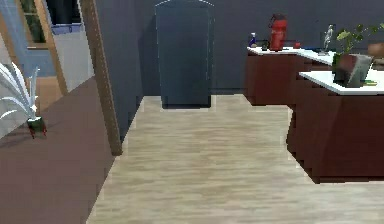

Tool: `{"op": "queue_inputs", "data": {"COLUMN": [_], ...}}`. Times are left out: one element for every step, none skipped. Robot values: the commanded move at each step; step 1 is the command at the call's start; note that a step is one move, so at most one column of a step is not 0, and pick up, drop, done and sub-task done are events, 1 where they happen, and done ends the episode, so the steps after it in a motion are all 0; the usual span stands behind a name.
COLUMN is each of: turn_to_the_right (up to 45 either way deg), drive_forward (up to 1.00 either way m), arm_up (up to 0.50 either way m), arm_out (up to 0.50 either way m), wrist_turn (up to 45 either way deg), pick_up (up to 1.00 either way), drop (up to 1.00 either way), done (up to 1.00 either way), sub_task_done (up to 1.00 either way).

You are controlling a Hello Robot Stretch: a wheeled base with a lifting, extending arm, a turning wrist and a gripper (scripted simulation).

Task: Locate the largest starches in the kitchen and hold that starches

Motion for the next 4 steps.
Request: {"op": "queue_inputs", "data": {"turn_to_the_right": [9.0,0.0,0.0,0.0], "drive_forward": [0.0,1.0,1.0,0.6], "arm_up": [0.0,0.0,0.0,0.0], "arm_out": [0.0,0.0,0.0,0.0], "wrist_turn": [0.0,0.0,0.0,0.0], "pick_up": [0.0,0.0,0.0,0.0], "drop": [0.0,0.0,0.0,0.0], "done": [0.0,0.0,0.0,0.0], "sub_task_done": [0.0,0.0,0.0,0.0]}}
